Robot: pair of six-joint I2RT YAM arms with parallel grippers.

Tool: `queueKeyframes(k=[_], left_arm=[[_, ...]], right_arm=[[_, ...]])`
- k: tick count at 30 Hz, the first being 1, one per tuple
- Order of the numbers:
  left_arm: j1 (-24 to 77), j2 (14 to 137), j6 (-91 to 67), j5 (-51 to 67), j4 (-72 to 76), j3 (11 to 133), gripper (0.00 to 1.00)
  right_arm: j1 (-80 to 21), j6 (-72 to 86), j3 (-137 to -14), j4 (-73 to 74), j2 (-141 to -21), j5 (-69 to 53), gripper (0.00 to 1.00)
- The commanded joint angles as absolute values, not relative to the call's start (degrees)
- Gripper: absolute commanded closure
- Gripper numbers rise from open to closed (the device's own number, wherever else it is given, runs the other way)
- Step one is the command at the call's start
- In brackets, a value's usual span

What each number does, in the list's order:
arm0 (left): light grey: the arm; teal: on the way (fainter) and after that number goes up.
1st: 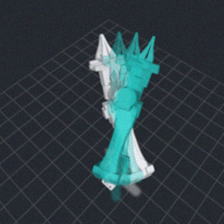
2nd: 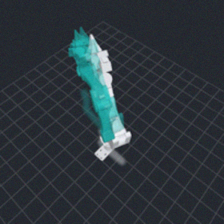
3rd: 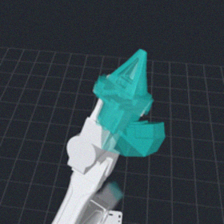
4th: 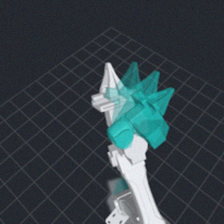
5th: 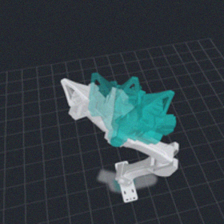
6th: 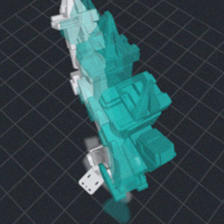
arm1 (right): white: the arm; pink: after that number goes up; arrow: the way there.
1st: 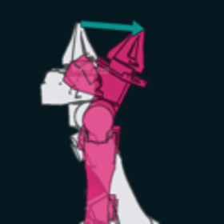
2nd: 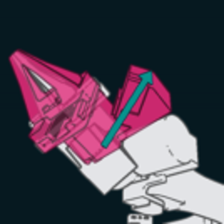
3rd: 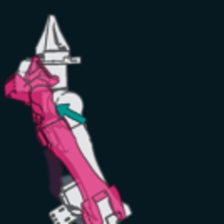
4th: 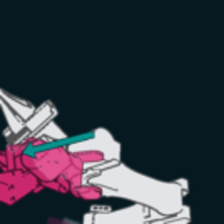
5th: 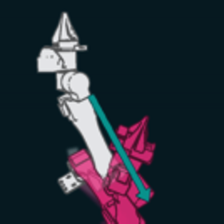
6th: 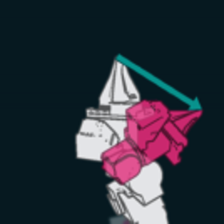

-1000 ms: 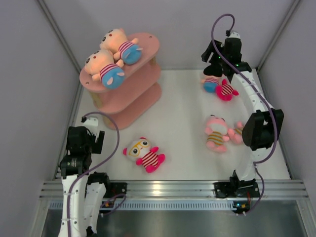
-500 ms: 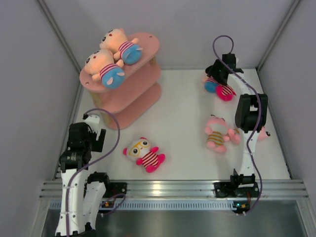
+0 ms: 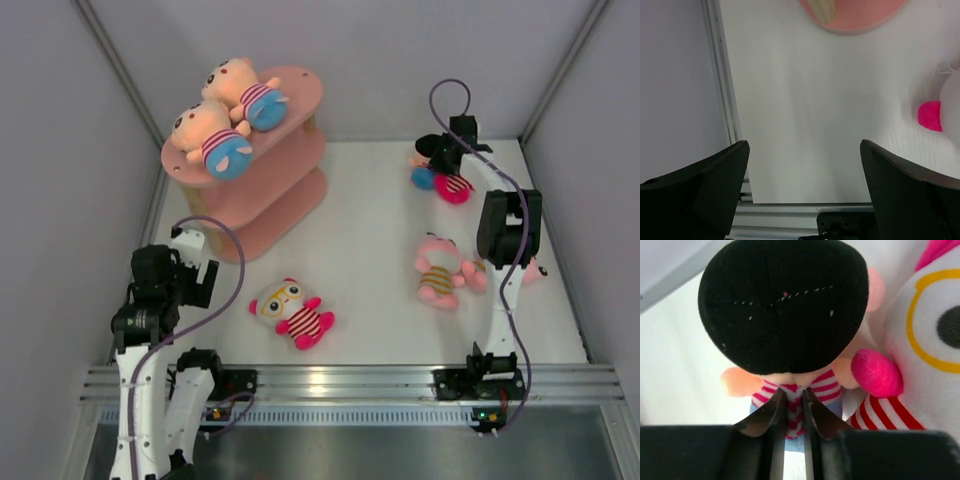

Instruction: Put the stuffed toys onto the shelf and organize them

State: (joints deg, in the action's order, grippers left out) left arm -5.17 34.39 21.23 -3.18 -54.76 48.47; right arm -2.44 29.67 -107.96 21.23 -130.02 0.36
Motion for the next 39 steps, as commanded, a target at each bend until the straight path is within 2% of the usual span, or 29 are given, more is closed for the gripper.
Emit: queueKeyframes(k=[1, 2, 5, 9, 15, 20, 26, 30, 35, 39], left_arm=[[-5.3, 34.4, 23.9, 3.7, -59.0, 52.8, 0.01], [-5.3, 34.5, 24.8, 4.3, -59.8, 54.3, 0.01], [-5.3, 34.6, 26.0, 6.7, -62.7, 58.1, 0.01], [-5.2, 36.1, 25.6, 8.3, -64.9, 62.8, 0.01], [-5.2, 39.3, 23.1, 16.3, -68.5, 70.7, 0.01], [-5.3, 41.4, 21.1, 22.7, -71.0, 78.0, 0.01], [-5.2, 42.0, 17.2, 30.7, -71.2, 82.6, 0.01], [-5.3, 43.2, 15.3, 35.1, -71.4, 85.2, 0.01], [-5.2, 43.8, 13.4, 43.0, -71.4, 87.8, 0.01], [-5.3, 44.3, 13.4, 46.4, -71.3, 89.1, 0.01]], right_arm=[[-2.0, 28.3, -106.4, 19.6, -128.0, -2.9, 0.96], [-2.0, 28.0, -105.4, 19.2, -126.6, -2.9, 1.00], [-3.1, 26.4, -99.9, 16.6, -118.6, -2.4, 1.00], [-7.1, 22.2, -87.5, 12.6, -100.8, 2.9, 1.00], [-19.8, 15.7, -74.8, 10.6, -77.0, 9.6, 1.00], [-33.6, 10.6, -67.2, 11.1, -63.5, 10.2, 1.00], [-53.0, 1.0, -69.0, 13.3, -61.6, 16.0, 1.00], [-67.4, -2.5, -74.3, 13.0, -65.9, 27.5, 1.00], [-75.7, -6.5, -78.1, 8.2, -72.4, 31.8, 1.00], [-79.5, -11.2, -79.7, 5.5, -76.5, 28.6, 1.00]])
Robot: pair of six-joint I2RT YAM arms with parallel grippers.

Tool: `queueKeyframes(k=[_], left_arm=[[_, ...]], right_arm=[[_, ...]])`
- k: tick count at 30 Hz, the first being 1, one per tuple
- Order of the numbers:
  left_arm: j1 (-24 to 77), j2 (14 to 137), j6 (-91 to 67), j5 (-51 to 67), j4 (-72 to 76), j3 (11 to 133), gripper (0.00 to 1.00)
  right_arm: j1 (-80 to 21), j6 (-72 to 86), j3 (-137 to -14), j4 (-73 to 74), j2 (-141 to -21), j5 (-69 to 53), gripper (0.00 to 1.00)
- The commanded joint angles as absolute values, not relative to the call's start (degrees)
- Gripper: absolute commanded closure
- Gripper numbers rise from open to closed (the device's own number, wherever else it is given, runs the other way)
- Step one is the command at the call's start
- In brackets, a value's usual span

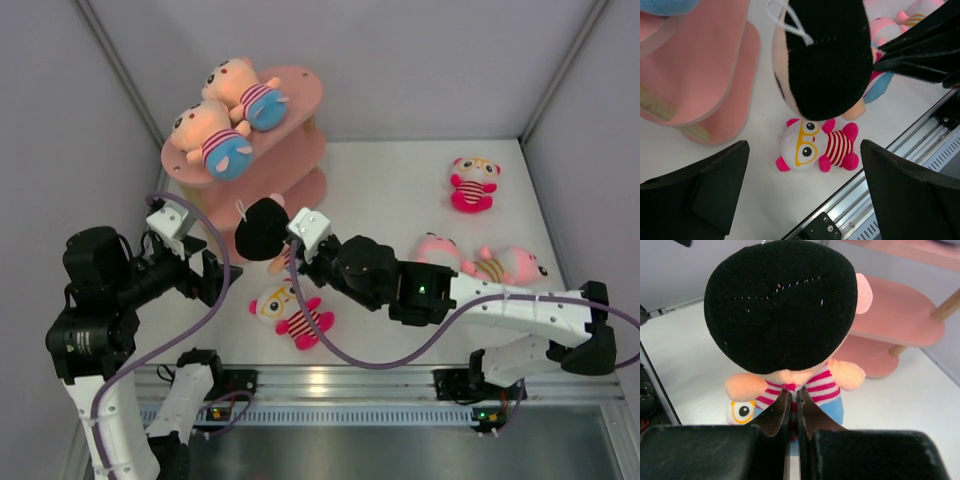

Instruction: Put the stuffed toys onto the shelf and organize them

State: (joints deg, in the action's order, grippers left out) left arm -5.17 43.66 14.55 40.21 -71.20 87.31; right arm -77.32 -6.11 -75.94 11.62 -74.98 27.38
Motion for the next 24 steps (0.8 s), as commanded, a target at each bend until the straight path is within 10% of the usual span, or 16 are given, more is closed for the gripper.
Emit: queueKeyframes(k=[1, 17, 24], left_arm=[[-5.3, 44.4, 14.3, 46.8, -71.2, 89.0, 0.01], [-5.3, 47.7, 15.2, 51.9, -71.1, 90.1, 0.01], [-5.2, 47.6, 16.1, 55.4, -71.2, 89.6, 0.49]], right_arm=[[-79.8, -11.2, -80.0, 5.1, -77.2, 28.0, 1.00], [-81.5, -13.0, -84.3, 1.8, -82.3, 22.3, 1.00], [-81.8, -13.4, -81.9, -2.1, -80.7, 14.9, 1.00]])
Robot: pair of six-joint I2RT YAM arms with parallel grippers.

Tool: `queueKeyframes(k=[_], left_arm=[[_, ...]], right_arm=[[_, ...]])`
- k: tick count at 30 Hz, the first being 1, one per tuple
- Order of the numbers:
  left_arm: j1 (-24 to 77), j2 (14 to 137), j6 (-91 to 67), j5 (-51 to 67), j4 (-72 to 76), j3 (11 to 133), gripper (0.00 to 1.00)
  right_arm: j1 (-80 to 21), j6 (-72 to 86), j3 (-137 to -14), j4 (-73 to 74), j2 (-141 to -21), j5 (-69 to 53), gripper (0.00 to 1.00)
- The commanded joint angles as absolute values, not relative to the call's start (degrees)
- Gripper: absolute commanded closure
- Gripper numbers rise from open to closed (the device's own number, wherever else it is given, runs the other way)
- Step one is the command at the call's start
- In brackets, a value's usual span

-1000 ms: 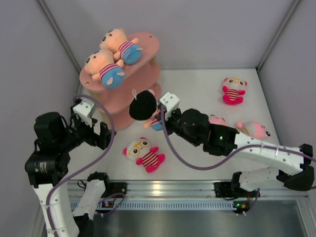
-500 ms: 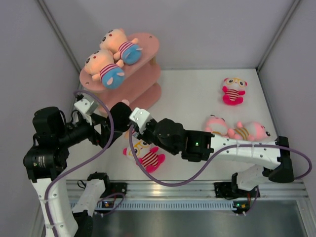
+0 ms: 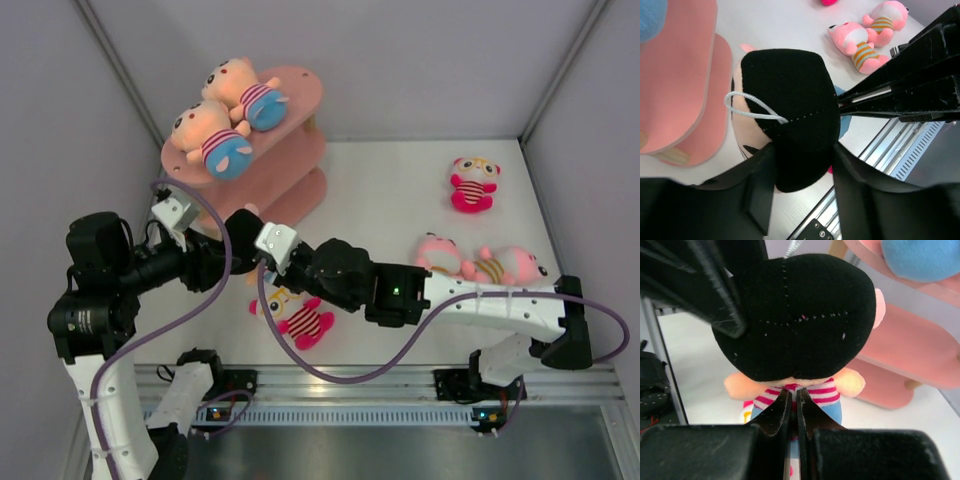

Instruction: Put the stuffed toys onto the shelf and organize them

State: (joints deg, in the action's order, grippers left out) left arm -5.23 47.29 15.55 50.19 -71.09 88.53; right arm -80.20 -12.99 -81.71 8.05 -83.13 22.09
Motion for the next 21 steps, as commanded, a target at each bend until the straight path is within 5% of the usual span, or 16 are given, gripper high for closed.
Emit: queueKeyframes(k=[1, 7, 12, 13, 15, 21], left_arm=[[-5.3, 47.6, 16.1, 55.4, -71.2, 89.6, 0.54], [-5.3, 47.5, 16.4, 54.1, -71.2, 88.9, 1.00], [-5.3, 47.5, 16.3, 54.2, -71.1, 88.8, 1.00], [-5.3, 47.5, 16.3, 54.2, -71.1, 88.9, 0.91], [-5.3, 46.9, 16.2, 53.8, -71.2, 89.2, 0.40], [-5.3, 46.3, 17.1, 53.4, -71.2, 90.0, 0.15]], right_arm=[[-81.8, -13.4, -80.1, -3.2, -79.4, 12.6, 1.00], [-81.7, -13.7, -74.7, -7.8, -74.5, 10.1, 1.00], [-81.7, -13.5, -74.0, -8.1, -73.7, 11.3, 1.00], [-81.8, -13.6, -74.0, -8.2, -73.4, 12.6, 1.00], [-81.7, -14.1, -74.0, -8.3, -73.2, 14.0, 1.00], [-81.7, -15.0, -74.2, -8.2, -72.6, 14.5, 1.00]])
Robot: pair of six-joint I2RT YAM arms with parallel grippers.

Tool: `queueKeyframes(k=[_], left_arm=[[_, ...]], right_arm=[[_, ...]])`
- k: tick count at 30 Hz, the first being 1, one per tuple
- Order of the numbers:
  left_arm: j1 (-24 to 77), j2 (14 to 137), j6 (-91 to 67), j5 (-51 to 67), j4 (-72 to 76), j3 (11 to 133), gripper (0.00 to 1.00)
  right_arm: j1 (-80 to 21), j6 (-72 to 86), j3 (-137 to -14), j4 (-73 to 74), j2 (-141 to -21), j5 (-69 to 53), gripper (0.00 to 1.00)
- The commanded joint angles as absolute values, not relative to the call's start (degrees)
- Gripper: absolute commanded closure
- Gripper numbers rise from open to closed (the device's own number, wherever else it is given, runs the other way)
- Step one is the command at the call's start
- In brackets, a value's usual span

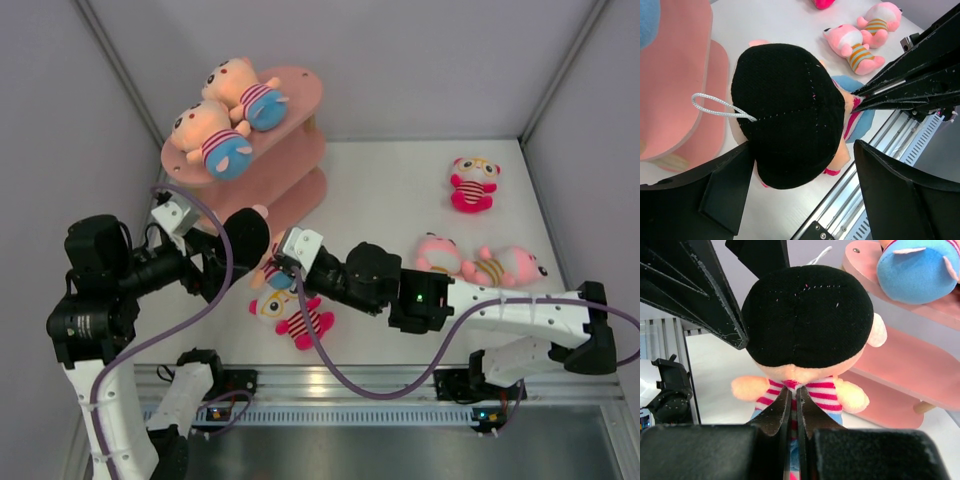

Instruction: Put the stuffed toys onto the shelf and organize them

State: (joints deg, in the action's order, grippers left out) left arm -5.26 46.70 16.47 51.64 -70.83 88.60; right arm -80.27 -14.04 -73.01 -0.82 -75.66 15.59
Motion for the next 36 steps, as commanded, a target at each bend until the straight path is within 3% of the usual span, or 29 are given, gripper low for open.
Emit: queueKeyframes(k=[1, 9, 13, 14, 15, 18, 21, 23, 25, 26, 29, 32, 33, 36], left_arm=[[-5.3, 46.4, 17.1, 53.6, -71.1, 90.0, 0.14], [-5.2, 48.8, 17.1, 56.4, -71.2, 89.6, 0.07], [-5.3, 49.2, 17.3, 61.6, -71.1, 90.0, 0.09], [-5.3, 49.2, 17.5, 63.3, -71.1, 90.3, 0.14], [-5.3, 48.9, 17.6, 65.8, -71.0, 90.4, 0.24], [-5.3, 47.5, 19.0, 69.5, -71.0, 90.8, 0.36], [-5.2, 46.5, 19.4, 72.4, -70.9, 91.7, 0.54], [-5.3, 46.4, 18.8, 72.3, -70.9, 92.6, 0.74], [-5.3, 46.2, 18.8, 71.7, -71.0, 92.9, 0.85], [-5.3, 46.1, 18.7, 70.9, -70.9, 92.8, 1.00], [-5.3, 45.9, 18.9, 69.1, -71.0, 92.4, 1.00], [-5.3, 45.6, 19.4, 66.7, -71.0, 92.2, 1.00], [-5.3, 45.4, 19.5, 66.1, -71.0, 92.3, 1.00], [-5.2, 45.4, 19.9, 65.3, -71.0, 92.2, 1.00]], right_arm=[[-81.7, -15.0, -74.4, -8.2, -72.5, 13.9, 1.00], [-81.7, -15.6, -75.1, -9.0, -71.7, 10.9, 1.00], [-81.7, -16.3, -74.9, -10.4, -71.7, 9.2, 1.00], [-81.7, -16.4, -74.7, -10.8, -71.6, 8.7, 1.00], [-81.7, -16.6, -74.5, -11.7, -71.5, 8.4, 1.00], [-81.6, -16.9, -74.5, -12.4, -71.5, 7.9, 1.00], [-81.2, -16.6, -74.2, -12.9, -70.9, 6.7, 1.00], [-80.9, -16.3, -73.9, -12.9, -70.6, 6.2, 1.00], [-80.8, -15.6, -73.5, -12.8, -70.1, 5.9, 1.00], [-80.6, -15.4, -73.3, -13.0, -70.0, 5.6, 1.00], [-80.1, -13.8, -72.7, -12.5, -69.5, 5.4, 1.00], [-78.5, -9.0, -73.2, -9.2, -69.4, 4.8, 0.67], [-77.4, -6.7, -73.5, -7.7, -69.3, 3.3, 0.40], [-68.4, 12.4, -71.2, -8.0, -68.0, -17.1, 0.13]])
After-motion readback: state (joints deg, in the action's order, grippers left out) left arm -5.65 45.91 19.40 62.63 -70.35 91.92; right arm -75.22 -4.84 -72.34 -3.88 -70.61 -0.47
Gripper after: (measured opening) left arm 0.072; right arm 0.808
